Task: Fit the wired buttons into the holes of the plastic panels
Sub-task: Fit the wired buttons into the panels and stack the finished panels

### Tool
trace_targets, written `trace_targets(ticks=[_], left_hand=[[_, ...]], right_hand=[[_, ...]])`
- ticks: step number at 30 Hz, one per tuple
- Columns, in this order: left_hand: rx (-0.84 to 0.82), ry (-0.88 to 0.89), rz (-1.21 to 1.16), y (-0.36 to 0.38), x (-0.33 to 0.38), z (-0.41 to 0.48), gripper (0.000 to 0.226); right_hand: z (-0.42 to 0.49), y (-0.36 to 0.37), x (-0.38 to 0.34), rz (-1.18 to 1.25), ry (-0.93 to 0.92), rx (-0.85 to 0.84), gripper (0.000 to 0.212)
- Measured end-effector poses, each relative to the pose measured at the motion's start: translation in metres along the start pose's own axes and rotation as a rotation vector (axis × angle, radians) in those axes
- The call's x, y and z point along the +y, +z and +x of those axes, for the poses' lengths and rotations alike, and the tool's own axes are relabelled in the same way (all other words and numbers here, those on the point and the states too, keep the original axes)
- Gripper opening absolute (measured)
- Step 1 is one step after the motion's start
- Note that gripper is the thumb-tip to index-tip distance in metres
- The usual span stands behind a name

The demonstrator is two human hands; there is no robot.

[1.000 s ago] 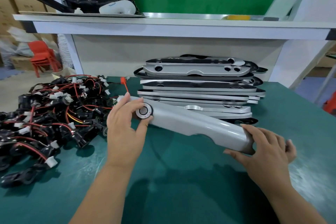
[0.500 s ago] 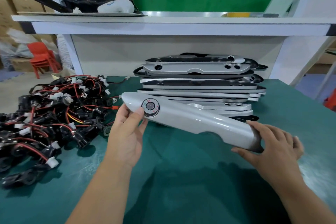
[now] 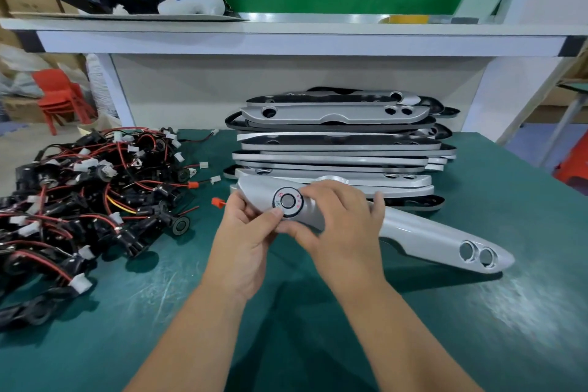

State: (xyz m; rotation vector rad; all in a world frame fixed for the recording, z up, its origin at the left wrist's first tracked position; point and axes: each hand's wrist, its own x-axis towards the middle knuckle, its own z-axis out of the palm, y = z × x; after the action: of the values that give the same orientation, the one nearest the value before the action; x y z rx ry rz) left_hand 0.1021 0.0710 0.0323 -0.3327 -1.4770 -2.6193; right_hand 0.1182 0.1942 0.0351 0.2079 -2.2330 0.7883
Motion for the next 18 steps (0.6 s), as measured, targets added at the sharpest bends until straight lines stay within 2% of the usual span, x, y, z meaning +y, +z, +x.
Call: trace_targets(ticks=[4,7,13,18], left_hand=[[0.013,-0.013,0.002,-0.001,0.004,0.001,0.026],[0.062,-0.061,0.041,-0.002,0.007,0.002,0.020],[0.043,-0.048,0.118,-0.004,0.007,0.002,0.018],[0.064,-0.037,0.188,-0.007,0.007,0.005,0.024]], right_hand=[[0.010,0.002,-0.002,0.063,-0.012,-0.015,0.040],[0.018,-0.004,0.001,0.071,-0.040,-0.143,0.035],[0.033,-0.015,0.005,0.050,-0.200,-0.310,0.034],[0.031,-0.016,0.007,0.109,-0.210,-0.365,0.037]])
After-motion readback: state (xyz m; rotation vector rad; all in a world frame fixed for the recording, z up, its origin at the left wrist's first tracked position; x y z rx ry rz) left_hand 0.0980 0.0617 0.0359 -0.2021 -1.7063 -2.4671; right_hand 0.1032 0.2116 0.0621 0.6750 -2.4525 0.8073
